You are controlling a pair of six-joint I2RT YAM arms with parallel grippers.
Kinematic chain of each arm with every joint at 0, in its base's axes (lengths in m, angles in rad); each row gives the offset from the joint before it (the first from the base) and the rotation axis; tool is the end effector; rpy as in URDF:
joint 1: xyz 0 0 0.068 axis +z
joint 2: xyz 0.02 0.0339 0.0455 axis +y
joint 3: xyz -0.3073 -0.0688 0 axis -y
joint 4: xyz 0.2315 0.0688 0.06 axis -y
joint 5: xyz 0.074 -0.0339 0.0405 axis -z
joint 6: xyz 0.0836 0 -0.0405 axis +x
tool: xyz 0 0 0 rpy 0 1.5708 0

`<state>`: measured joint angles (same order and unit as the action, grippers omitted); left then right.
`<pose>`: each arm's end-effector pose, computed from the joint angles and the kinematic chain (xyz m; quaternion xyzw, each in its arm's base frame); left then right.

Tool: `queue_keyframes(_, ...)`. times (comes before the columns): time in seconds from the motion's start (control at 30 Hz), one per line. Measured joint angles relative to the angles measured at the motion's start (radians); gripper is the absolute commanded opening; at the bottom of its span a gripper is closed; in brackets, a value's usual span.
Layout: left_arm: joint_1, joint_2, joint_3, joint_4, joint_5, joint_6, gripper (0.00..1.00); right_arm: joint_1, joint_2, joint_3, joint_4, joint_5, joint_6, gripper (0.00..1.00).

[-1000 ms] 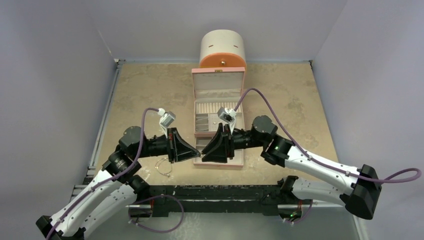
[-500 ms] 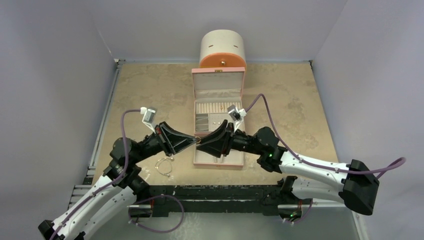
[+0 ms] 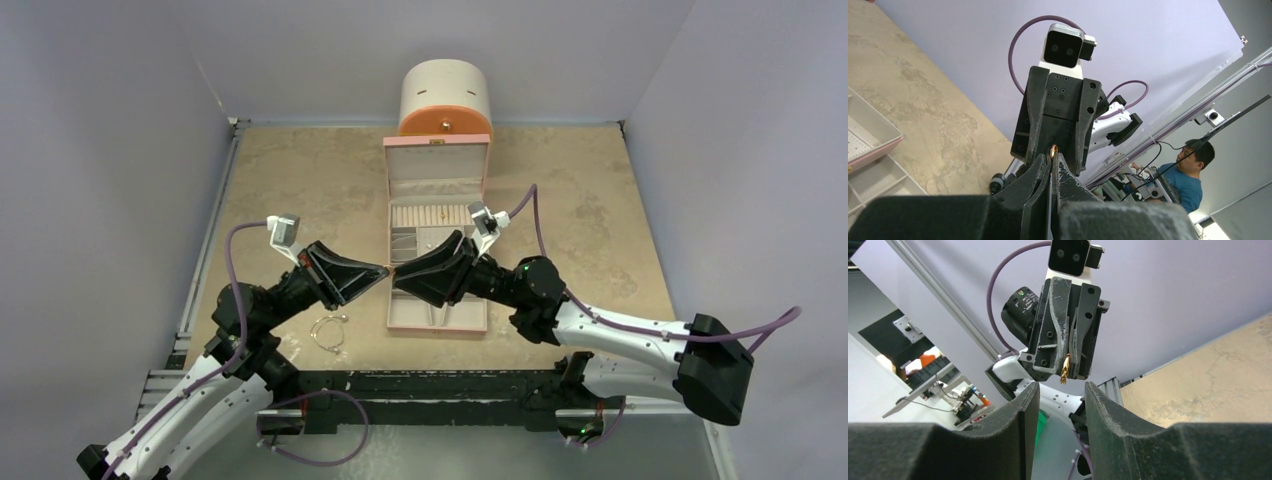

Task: Organize the mixed jewelry
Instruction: Adjust the jewelry.

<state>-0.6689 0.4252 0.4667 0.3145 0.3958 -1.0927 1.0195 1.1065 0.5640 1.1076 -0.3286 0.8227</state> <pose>0.0667 -0.0938 0.3625 0.0401 0.5810 -0.6924 0.4259 0.1032 0.2194 0.4021 -0.1893 0.4591 0.7360 0.4602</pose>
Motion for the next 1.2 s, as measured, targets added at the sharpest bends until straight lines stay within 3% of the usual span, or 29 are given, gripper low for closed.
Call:
queue_keyframes(0.7,0.000,0.003,-0.007,0.013,-0.003,-0.008,0.00,0.002,0.019,0.012,0.004,0.039,0.015,0.33)
queue_keyframes(1.07,0.000,0.007,-0.007,0.013,-0.008,-0.008,0.00,0.008,0.019,0.024,0.006,0.047,0.016,0.23)
queue_keyframes(1.2,0.000,0.009,-0.007,0.013,-0.011,-0.007,0.00,0.008,0.019,0.024,0.006,0.048,0.015,0.12)
